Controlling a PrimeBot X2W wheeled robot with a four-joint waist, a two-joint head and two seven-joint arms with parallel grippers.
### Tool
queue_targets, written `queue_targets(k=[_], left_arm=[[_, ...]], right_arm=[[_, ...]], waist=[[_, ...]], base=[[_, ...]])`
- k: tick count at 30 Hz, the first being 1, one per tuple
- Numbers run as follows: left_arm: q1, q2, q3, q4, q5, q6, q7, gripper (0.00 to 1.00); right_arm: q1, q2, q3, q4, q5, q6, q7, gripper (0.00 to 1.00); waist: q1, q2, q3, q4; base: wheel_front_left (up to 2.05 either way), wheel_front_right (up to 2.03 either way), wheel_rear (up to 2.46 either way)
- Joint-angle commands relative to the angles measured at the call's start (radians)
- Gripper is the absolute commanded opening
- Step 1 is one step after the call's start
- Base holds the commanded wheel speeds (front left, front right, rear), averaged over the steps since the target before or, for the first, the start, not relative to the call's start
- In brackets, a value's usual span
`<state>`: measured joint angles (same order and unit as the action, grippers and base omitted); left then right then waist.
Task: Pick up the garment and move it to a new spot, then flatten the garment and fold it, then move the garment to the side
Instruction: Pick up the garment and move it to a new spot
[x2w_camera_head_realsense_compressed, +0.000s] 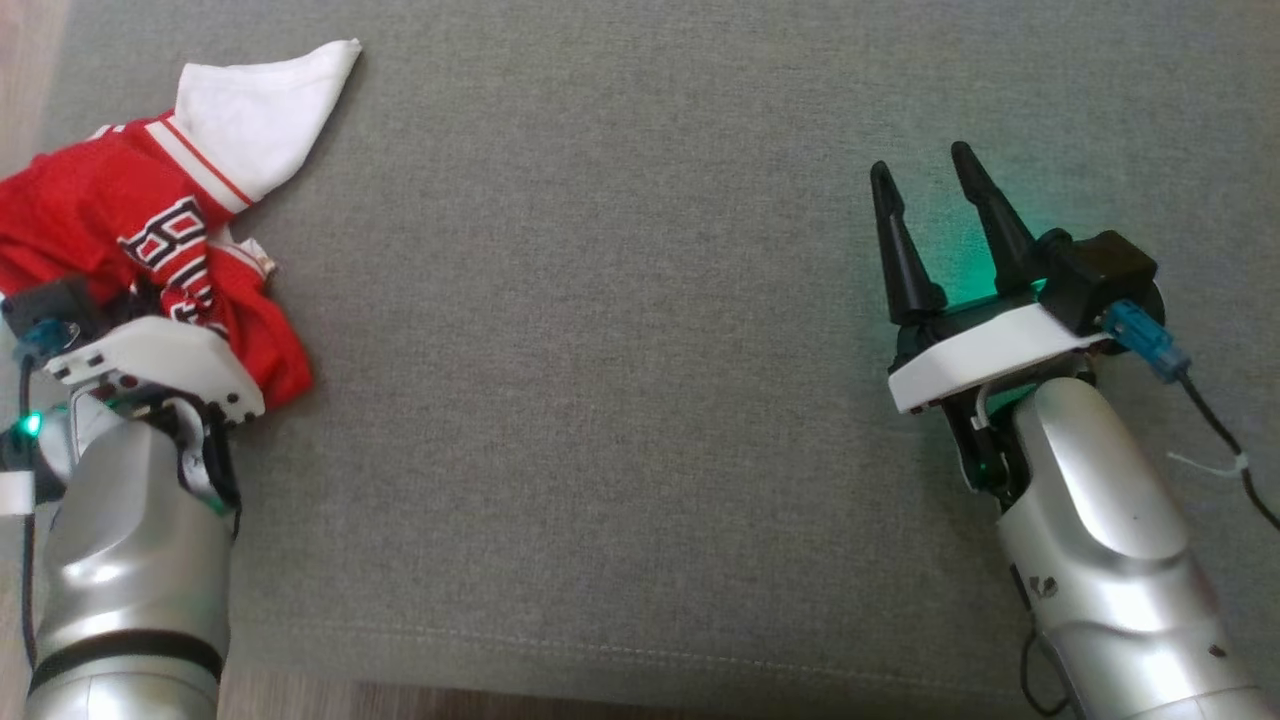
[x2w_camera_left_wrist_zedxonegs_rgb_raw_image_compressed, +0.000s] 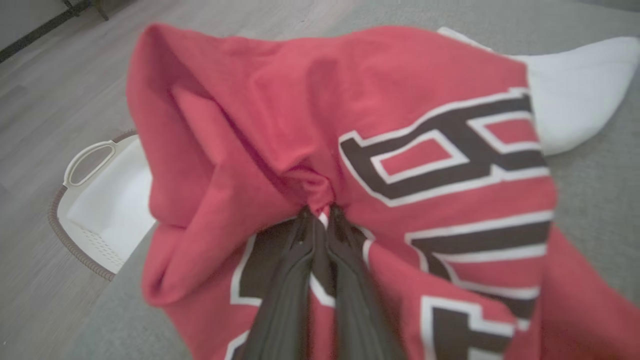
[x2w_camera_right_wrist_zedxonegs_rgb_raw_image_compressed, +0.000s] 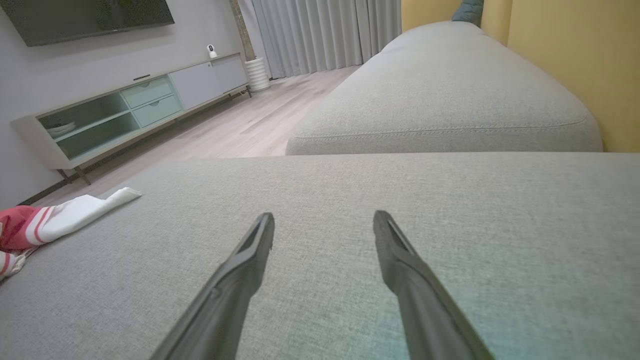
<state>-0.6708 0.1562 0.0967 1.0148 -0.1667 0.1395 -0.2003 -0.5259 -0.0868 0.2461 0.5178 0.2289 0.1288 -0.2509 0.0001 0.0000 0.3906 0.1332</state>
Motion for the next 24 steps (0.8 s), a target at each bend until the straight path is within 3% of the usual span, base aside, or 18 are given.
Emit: queue_targets(k=[1,6,11,19,24], left_arm=[[-0.034,0.046,0.007,-0.016,0.018,-0.008,-0.019,0.0],[-0.104,0.047,-0.027,-0.07,0.038,-0.03,-0.051,0.0],[-0.164,0.007,-0.084,-0.173,0.06,-0.068,-0.059,0.0],[-0.188,-0.082,-0.199,-0.314,0.068,-0.145,-0.061,0.0],[-0.171,-0.104,-0.301,-0.359,0.037,-0.168,-0.061,0.0]], right_arm=[[-0.018,0.009,0.01,-0.035,0.004,0.002,-0.011,1.0],[-0.01,0.018,-0.005,-0.032,0.012,0.002,-0.011,1.0],[-0.003,0.031,-0.013,-0.034,0.031,0.002,-0.011,1.0],[-0.005,0.036,0.012,-0.046,0.08,0.002,-0.011,1.0],[-0.011,0.036,0.026,-0.065,0.119,0.002,-0.011,1.0]], waist=[[-0.0001,0.0,-0.005,-0.005],[-0.0001,0.0,-0.032,-0.022],[-0.0001,0.0,-0.062,-0.07],[-0.0001,0.0,-0.079,-0.219],[-0.0001,0.0,-0.07,-0.318]], base=[[0.0,0.0,0.0],[0.0,0.0,0.0],[0.0,0.0,0.0],[0.0,0.0,0.0],[0.0,0.0,0.0]])
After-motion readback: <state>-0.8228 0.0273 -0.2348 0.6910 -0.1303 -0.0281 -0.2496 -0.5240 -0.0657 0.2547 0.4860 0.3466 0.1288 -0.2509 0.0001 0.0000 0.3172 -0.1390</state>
